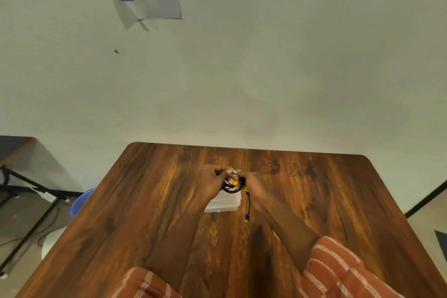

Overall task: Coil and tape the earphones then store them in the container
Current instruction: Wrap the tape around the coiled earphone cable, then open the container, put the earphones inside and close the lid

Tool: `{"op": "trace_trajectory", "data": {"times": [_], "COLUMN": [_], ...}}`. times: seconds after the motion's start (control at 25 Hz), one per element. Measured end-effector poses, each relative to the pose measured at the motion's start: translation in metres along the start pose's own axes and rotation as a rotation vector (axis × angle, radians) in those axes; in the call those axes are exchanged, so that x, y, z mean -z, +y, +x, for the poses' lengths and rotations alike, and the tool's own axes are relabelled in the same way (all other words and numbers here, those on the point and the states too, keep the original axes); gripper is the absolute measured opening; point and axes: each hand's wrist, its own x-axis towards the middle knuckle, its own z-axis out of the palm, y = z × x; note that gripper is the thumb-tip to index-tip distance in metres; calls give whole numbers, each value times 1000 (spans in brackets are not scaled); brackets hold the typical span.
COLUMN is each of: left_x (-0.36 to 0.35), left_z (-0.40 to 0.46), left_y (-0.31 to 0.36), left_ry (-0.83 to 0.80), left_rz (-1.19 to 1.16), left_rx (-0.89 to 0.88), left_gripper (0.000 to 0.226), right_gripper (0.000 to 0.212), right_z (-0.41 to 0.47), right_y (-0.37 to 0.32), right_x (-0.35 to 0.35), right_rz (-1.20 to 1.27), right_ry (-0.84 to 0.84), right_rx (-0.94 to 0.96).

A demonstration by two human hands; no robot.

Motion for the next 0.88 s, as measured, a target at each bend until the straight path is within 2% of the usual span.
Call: {"op": "trace_trajectory", "data": {"times": [0.08,0.16,0.28,0.36,0.44,0.52,0.68,0.88], "left_x": [5,11,19,22,22,21,10,-21], "left_z": [11,23,44,56,67,71,70,51], "left_y": [-14,-26,-51,-70,-91,-113,-153,-153], "left_ry": [10,-11,-33,27,95,105,-26,-41], "left_rz": [66,149,126,58,7,74,187,177], "left_rx": [34,57,117,188,280,388,618,619], "left_gripper": [12,16,25,30,27,26,37,42], "right_gripper": [24,23,20,21,21,16,38,43], "right_z": [8,20,53,101,117,93,100,90], "right_y": [-3,-4,15,54,70,54,78,98], "right_x": [-8,-16,-21,-16,-14,-15,-3,1], "right_rz": [-112,-116,-99,-82,-56,-37,65,259], "right_ry": [14,-18,-79,-105,-79,4,51,93], "right_rx": [-32,-108,-182,-178,-244,-290,-362,-363]}}
